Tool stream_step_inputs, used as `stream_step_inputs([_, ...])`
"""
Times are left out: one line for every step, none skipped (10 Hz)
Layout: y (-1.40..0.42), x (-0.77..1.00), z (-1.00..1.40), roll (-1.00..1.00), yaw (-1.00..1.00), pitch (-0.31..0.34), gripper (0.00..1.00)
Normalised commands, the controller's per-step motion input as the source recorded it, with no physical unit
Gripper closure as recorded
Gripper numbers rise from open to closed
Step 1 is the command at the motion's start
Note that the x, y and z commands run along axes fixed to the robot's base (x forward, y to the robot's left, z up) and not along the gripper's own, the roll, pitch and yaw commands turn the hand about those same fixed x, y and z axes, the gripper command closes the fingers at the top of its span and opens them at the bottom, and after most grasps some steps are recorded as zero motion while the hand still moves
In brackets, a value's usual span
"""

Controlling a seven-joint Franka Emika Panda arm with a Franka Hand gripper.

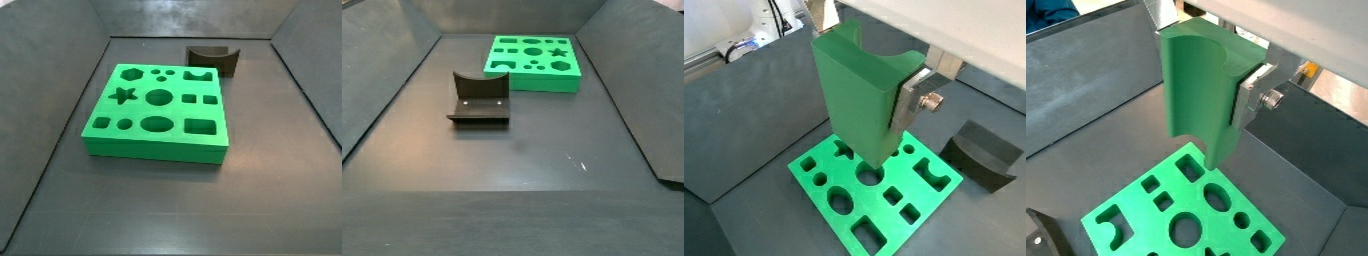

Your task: Insert the arch object.

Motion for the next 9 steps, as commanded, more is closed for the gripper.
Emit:
stream_step_inputs([0.5, 0.33, -1.0, 0.0, -0.04, 0.007, 1.0])
stream_step_inputs([0.5, 0.34, -1.0, 0.0, -0.03, 0.007, 1.0])
stream_step_inputs([0.46, 0.34, -1.0, -0.01, -0.05, 0.0, 1.0])
stream_step_inputs([0.46, 0.29, -1.0, 0.0, -0.1, 0.0, 1.0])
stream_step_inputs([0.48, 0.22, -1.0, 0.0, -0.07, 0.0, 1.0])
stream_step_inputs([0.5, 0.19, -1.0, 0.0, -0.05, 0.0, 1.0])
stream_step_inputs([0.52, 0.1, -1.0, 0.0, -0.01, 0.0, 1.0])
stream_step_inputs([0.51, 0.13, -1.0, 0.0, 0.0, -0.029, 1.0])
stream_step_inputs([0.43, 0.36, -1.0, -0.04, -0.02, 0.0, 1.0])
